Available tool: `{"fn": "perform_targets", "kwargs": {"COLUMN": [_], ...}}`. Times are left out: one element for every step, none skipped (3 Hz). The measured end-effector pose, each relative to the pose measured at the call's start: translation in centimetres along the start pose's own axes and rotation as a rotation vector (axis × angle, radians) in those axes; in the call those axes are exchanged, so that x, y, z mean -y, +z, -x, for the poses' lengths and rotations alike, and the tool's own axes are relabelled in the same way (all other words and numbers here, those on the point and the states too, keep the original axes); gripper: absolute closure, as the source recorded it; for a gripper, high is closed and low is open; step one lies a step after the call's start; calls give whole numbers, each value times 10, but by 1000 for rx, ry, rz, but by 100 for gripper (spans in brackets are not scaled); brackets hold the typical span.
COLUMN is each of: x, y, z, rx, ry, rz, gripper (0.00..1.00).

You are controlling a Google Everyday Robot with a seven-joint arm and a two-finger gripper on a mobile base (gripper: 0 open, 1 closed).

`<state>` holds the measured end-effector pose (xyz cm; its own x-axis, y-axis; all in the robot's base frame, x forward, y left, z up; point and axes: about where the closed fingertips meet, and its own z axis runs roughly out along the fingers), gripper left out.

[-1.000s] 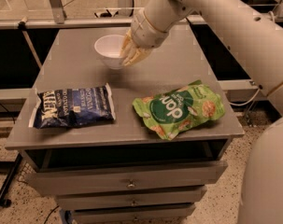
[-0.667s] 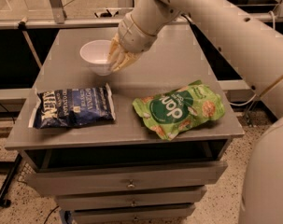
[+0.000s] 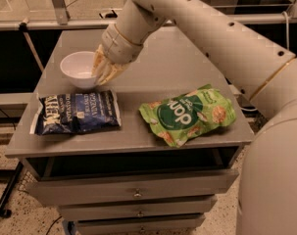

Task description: Move white bowl near blue chip bag

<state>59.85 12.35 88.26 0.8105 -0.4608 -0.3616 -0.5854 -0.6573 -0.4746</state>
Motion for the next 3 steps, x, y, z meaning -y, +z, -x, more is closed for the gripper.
{"fn": "perform_targets", "kwargs": {"x": [5, 6, 6], "y": [17, 28, 30], "z": [4, 5, 5], "rx": [5, -8, -6], "ry": [-32, -49, -50], "rz": [17, 34, 37], "gripper": [100, 100, 85]}}
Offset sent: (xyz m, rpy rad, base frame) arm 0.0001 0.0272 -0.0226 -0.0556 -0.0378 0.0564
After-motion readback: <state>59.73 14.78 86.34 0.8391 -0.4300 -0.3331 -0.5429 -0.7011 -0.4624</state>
